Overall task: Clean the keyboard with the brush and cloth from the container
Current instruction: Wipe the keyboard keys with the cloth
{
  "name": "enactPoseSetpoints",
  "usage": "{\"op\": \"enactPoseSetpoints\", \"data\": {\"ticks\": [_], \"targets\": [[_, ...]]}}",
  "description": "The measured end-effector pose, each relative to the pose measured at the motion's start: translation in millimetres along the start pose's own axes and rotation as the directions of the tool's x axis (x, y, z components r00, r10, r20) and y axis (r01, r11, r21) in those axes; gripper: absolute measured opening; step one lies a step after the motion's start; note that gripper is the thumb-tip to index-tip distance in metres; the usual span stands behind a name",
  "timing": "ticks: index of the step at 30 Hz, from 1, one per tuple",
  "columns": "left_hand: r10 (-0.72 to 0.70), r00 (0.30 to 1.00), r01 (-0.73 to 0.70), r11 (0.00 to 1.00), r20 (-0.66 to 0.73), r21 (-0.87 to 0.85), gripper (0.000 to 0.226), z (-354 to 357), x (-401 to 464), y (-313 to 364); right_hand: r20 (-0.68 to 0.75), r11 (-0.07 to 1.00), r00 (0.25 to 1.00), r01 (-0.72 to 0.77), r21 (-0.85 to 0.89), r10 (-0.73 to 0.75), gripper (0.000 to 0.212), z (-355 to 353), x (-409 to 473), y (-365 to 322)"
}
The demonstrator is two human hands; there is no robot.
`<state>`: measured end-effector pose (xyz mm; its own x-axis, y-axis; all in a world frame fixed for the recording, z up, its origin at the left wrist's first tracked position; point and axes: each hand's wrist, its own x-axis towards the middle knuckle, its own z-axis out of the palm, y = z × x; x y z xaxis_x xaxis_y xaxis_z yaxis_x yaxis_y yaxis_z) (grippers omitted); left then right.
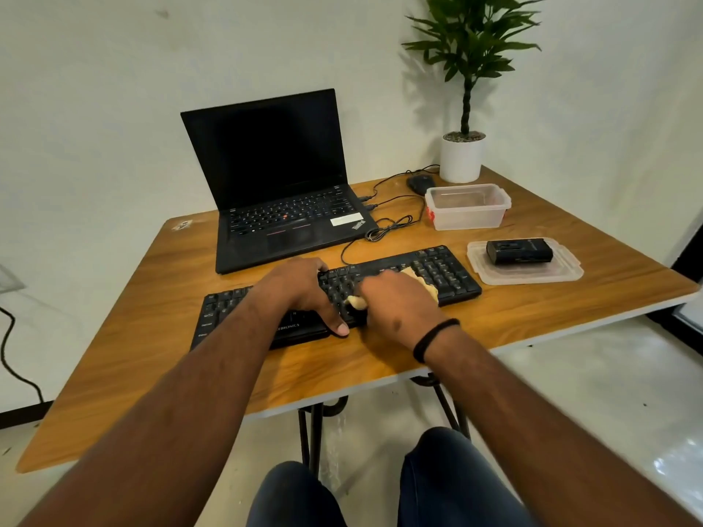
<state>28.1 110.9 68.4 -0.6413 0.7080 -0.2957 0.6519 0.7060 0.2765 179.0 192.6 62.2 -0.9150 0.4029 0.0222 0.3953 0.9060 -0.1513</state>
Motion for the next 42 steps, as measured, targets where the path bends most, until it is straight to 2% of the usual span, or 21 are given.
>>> {"op": "enactPoseSetpoints", "data": {"ticks": [3,7,9,14,19,21,23,25,28,31,34,38,42], "targets": [[0.003,1.000,-0.003,1.000,0.003,-0.015,0.116,0,-1,-1,0.066,0.997,0.996,-0.059,0.050,0.056,0.021,-23,0,24],[-0.002,1.000,0.002,1.000,0.011,-0.027,0.117,0,-2,-1,-0.118,0.983,0.976,-0.179,0.048,0.184,0.020,-33,8,35],[-0.004,1.000,0.005,1.000,0.013,-0.031,0.118,-1,-3,0,-0.107,0.977,0.971,-0.207,0.053,0.212,0.024,-13,6,26],[-0.008,1.000,0.008,1.000,0.006,-0.011,0.121,-1,-2,0,-0.120,0.988,0.986,-0.125,-0.093,0.114,0.043,30,-13,4],[-0.032,0.999,0.032,0.999,0.043,0.002,0.121,-2,-1,3,-0.045,0.999,0.998,-0.049,-0.019,0.048,0.026,10,-32,18],[-0.039,0.998,0.038,0.999,0.049,0.016,0.119,-3,0,3,-0.035,0.996,0.996,-0.084,0.042,0.085,0.025,2,-34,31],[-0.056,0.996,0.051,0.997,0.070,0.060,0.116,-5,0,7,-0.108,0.987,0.983,-0.144,0.074,0.151,0.024,2,-34,39],[-0.056,0.994,0.040,0.985,0.089,0.167,0.111,-7,1,19,-0.140,0.979,0.971,-0.183,0.091,0.194,0.031,16,-36,37],[0.051,0.998,-0.059,0.960,0.035,0.274,0.110,1,5,44,-0.143,0.990,0.982,-0.116,0.078,0.126,0.060,53,-45,26],[0.185,0.982,-0.184,0.937,0.024,0.295,0.102,11,15,66,-0.316,0.970,0.940,-0.050,0.237,0.126,0.055,61,-58,28],[0.198,0.979,-0.205,0.943,0.052,0.264,0.091,12,24,76,-0.363,0.915,0.908,-0.051,0.399,0.209,0.049,47,-64,42],[0.173,0.983,-0.183,0.944,0.059,0.275,0.113,10,31,79,-0.442,0.893,0.826,-0.150,0.425,0.349,0.040,20,-39,72],[0.166,0.985,-0.174,0.944,0.054,0.281,0.124,10,33,80,-0.482,0.868,0.761,-0.209,0.451,0.434,0.024,1,11,101]]}}
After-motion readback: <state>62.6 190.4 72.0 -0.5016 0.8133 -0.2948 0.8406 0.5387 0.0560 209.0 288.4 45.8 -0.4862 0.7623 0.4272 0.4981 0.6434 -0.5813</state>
